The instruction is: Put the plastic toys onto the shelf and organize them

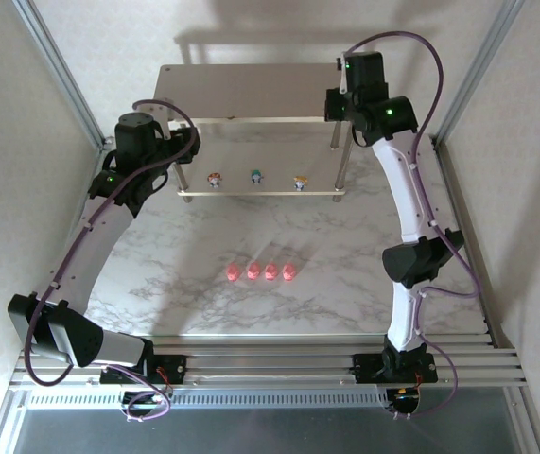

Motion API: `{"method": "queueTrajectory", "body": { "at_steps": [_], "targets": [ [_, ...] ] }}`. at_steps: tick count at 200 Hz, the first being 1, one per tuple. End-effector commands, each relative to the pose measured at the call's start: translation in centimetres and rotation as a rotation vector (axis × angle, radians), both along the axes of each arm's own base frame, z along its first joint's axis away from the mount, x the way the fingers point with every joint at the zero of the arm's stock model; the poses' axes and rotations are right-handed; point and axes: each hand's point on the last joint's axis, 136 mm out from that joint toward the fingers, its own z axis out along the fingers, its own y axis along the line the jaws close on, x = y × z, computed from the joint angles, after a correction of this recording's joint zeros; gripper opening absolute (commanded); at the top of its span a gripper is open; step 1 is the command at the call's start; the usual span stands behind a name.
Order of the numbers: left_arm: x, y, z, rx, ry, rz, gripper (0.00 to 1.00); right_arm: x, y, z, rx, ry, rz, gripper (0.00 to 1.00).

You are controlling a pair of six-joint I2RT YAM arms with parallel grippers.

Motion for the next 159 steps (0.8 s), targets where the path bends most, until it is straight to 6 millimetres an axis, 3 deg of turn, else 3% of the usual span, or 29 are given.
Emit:
{"method": "queueTrajectory", "body": {
  "at_steps": [1, 28, 73, 159],
  "targets": [
    [-0.6, 0.5, 0.1, 0.014, 0.0, -0.006, 0.5, 1.2, 0.4, -1.1, -0.003, 0.011, 0.006, 0.02],
    [-0.7, 0.6, 0.1, 0.016, 0.001, -0.003, 0.51, 1.8, 0.6, -1.9, 0.001, 0.02, 0.004, 0.13],
    [-0.8, 1.0, 0.1, 0.021, 0.002, 0.005, 0.51, 2.5, 0.8, -2.4, 0.009, 0.015, -0.001, 0.22],
    [-1.0, 1.5, 0.0, 0.023, 0.003, 0.016, 0.52, 3.2, 1.2, -2.8, 0.03, 0.005, -0.001, 0.3]
  ]
}}
